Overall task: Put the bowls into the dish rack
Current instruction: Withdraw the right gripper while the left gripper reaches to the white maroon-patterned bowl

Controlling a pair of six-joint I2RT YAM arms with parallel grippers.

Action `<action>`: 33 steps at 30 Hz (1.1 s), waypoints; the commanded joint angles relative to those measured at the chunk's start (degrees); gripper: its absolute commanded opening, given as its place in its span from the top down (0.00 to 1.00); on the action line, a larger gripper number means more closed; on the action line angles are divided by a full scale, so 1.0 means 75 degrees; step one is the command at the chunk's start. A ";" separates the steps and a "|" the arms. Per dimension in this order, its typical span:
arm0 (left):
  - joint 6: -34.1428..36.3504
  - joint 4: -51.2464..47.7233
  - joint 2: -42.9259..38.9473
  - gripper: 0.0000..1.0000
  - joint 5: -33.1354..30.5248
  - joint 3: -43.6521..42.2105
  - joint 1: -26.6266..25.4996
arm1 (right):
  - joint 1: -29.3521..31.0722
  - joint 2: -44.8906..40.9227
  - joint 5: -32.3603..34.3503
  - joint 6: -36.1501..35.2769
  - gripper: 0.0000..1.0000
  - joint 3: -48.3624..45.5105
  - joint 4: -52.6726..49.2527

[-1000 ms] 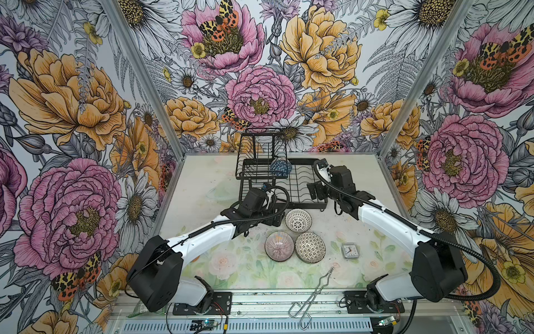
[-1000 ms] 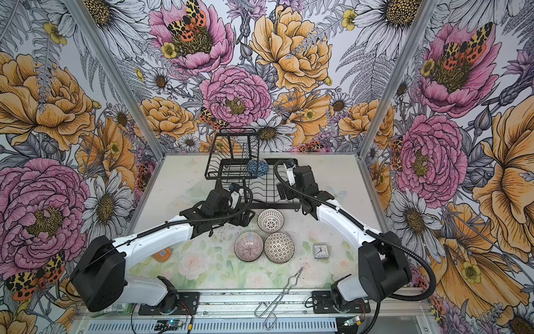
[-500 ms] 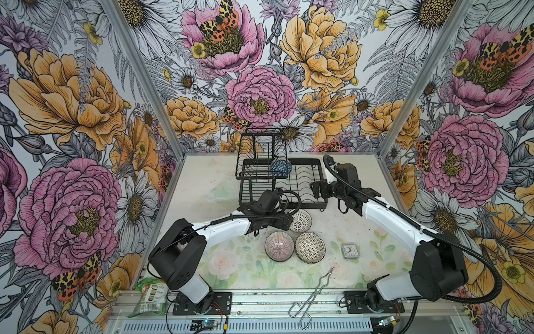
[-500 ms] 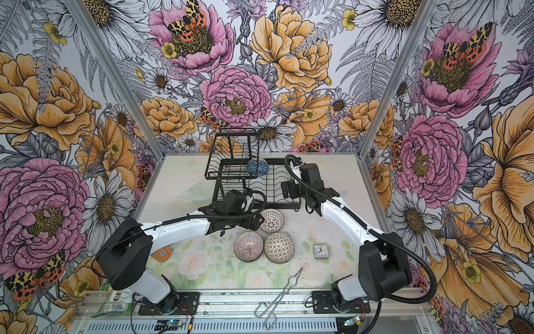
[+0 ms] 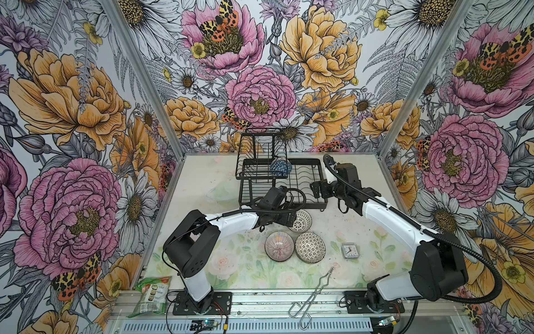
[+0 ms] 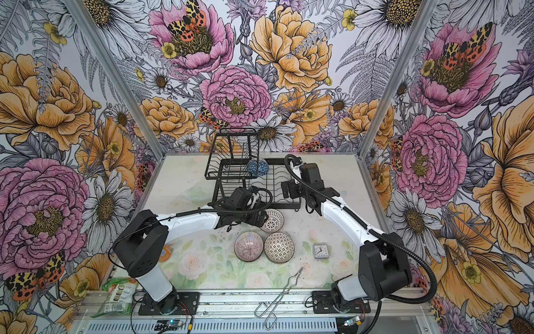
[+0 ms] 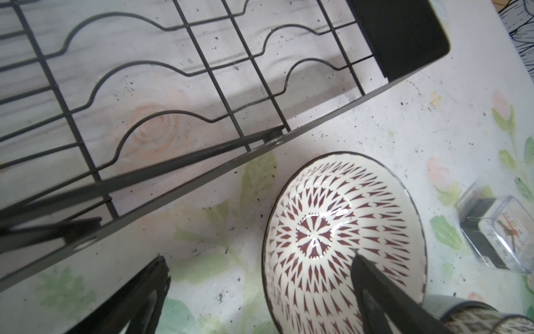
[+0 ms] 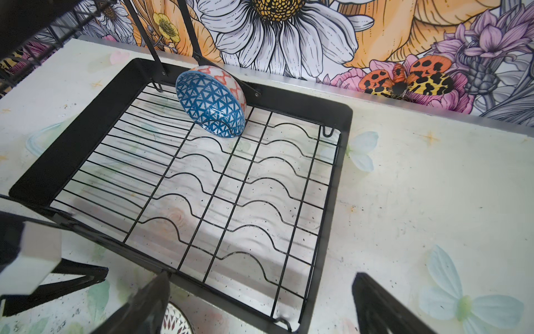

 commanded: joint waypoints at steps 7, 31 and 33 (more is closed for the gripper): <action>0.0019 0.0074 0.0229 0.07 0.0144 0.0195 -0.0070 | -0.0078 0.0048 0.0052 0.0106 0.00 0.0191 0.0001; -0.0187 0.0085 0.0988 0.58 0.0398 0.0608 -0.0050 | -0.0082 -0.0095 -0.0043 0.0060 0.01 0.0048 -0.0018; -0.0210 0.0046 0.1081 0.62 0.0412 0.0654 -0.0046 | -0.0084 -0.0135 -0.0044 0.0059 0.01 0.0015 -0.0022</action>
